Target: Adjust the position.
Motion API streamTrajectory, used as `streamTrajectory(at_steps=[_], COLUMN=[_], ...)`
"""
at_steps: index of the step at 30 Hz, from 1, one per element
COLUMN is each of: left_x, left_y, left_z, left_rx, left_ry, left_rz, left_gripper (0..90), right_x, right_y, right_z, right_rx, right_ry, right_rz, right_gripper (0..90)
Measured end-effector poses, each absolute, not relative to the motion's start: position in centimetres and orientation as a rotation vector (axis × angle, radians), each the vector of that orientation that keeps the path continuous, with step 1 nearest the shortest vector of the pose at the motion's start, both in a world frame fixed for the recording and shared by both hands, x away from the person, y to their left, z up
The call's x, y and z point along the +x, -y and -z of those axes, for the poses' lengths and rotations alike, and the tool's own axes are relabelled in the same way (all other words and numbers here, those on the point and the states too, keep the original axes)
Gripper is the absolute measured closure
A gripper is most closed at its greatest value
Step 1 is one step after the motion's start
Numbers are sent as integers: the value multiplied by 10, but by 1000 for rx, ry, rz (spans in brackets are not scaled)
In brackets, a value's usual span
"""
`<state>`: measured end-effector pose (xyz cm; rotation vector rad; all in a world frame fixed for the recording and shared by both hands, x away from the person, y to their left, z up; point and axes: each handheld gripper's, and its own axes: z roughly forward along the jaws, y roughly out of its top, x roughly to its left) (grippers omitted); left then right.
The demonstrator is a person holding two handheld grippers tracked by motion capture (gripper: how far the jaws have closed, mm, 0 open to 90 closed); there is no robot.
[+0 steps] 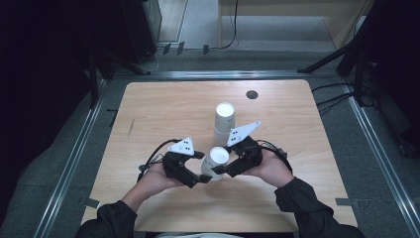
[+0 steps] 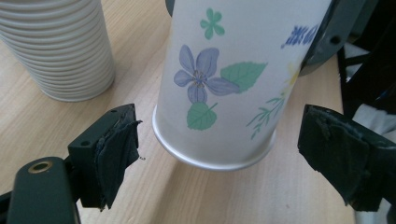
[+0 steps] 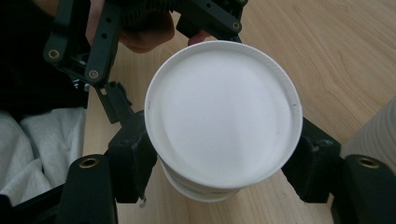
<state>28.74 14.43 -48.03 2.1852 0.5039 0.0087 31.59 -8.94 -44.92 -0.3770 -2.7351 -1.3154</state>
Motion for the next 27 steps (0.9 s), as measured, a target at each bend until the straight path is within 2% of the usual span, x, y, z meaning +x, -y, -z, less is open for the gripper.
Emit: streamTrajectory(at_steps=[17, 20, 23, 27], left_x=[285, 285, 286, 286], left_y=[-137, -138, -140, -140], left_z=[481, 480, 479, 479], left_rx=[2144, 2130, 2127, 2125], left_ry=[-500, -505, -512, -511], left_rz=[27, 30, 28, 26], left_gripper=[143, 160, 218, 223], right_x=[314, 315, 315, 316], right_y=[85, 85, 86, 86], right_z=[444, 444, 444, 443], right_rx=[-377, -387, -396, -402], right_ry=[2653, 2636, 2620, 2610], right_rz=[1366, 1375, 1383, 1389], right_gripper=[336, 336, 337, 338])
